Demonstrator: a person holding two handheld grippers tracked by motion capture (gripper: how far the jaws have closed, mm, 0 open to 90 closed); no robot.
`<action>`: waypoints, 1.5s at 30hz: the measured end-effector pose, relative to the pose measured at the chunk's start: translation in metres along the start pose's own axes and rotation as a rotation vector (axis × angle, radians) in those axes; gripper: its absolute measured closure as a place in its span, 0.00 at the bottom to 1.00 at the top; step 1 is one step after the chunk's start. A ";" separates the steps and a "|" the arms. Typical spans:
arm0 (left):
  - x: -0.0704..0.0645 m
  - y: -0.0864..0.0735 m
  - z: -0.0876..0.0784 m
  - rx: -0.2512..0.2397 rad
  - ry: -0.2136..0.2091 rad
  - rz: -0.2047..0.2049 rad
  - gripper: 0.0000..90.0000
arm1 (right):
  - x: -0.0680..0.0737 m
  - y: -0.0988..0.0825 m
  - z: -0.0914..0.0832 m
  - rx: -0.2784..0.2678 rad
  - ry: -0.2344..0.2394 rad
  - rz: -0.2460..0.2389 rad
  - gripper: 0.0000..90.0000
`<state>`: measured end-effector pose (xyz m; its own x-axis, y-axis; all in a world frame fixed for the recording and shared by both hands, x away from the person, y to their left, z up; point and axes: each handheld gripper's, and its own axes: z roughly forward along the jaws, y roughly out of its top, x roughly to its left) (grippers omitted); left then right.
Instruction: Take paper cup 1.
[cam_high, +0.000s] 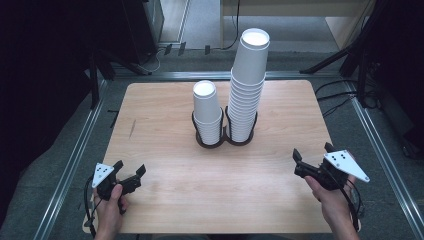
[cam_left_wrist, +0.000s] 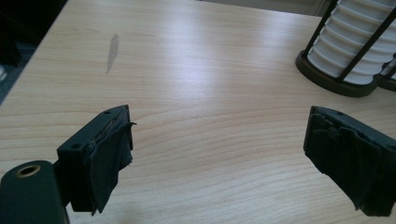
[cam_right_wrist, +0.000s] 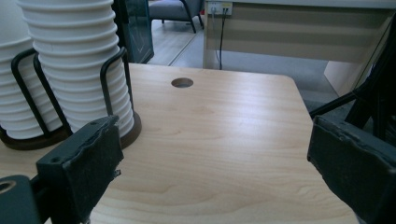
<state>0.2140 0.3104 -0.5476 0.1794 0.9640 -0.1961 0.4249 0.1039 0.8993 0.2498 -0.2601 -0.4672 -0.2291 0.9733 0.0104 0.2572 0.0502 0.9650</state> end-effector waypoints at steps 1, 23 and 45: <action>-0.002 0.002 0.001 -0.001 0.004 0.000 0.09 | -0.001 0.005 0.000 -0.002 0.004 0.013 0.04; -0.070 0.048 0.007 -0.071 -0.186 0.043 0.15 | 0.039 0.095 0.017 -0.070 0.137 0.018 0.04; -0.164 0.076 0.053 -0.055 -0.288 0.167 0.08 | 0.079 0.140 0.048 -0.088 0.253 0.009 0.04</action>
<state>0.2639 0.1470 -0.4674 0.4895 0.8608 -0.1396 0.3215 -0.0293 0.9464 0.3126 -0.1650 -0.3439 -0.4576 0.8861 0.0736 0.1805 0.0115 0.9835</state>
